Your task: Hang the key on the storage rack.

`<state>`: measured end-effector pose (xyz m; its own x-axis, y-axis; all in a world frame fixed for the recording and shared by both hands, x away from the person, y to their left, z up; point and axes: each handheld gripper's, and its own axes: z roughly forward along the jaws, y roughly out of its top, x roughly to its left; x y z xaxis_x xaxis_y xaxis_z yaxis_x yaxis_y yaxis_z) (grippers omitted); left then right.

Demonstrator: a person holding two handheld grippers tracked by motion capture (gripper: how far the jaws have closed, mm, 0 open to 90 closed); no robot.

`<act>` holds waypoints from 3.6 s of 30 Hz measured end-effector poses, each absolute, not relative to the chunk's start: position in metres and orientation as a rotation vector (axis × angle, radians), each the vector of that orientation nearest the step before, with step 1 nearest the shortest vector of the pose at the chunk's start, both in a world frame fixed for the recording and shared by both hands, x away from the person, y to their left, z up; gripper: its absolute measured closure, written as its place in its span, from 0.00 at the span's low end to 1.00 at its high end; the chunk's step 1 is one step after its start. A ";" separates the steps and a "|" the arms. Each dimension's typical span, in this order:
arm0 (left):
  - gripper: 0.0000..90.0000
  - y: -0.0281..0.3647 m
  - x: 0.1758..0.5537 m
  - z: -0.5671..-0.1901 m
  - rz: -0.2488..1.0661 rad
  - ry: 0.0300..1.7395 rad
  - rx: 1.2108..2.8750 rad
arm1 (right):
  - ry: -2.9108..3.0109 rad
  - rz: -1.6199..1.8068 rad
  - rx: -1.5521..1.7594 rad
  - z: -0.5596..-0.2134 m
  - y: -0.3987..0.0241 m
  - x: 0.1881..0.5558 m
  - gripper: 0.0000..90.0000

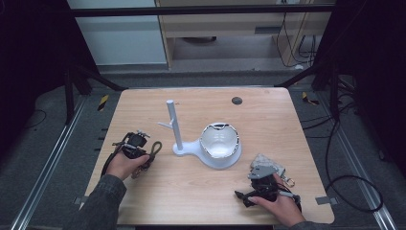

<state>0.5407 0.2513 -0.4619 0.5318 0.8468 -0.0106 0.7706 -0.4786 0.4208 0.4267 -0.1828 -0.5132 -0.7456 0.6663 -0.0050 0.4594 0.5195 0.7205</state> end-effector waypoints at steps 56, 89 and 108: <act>0.73 0.261 0.472 -0.418 0.426 1.102 2.198 | 2.486 1.051 0.942 -0.513 -0.183 0.426 0.01; 0.73 0.229 0.431 -0.372 0.515 0.891 2.067 | 2.486 1.051 0.940 -0.513 -0.183 0.427 0.01; 0.73 0.220 0.423 -0.353 0.544 0.835 2.039 | 2.486 1.051 0.941 -0.513 -0.183 0.426 0.01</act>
<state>0.4231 0.2202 -0.3530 0.6830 0.7268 0.0723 0.3594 -0.4206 0.8330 0.4265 -0.1833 -0.5131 -0.7478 0.6639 -0.0061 0.4583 0.5228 0.7188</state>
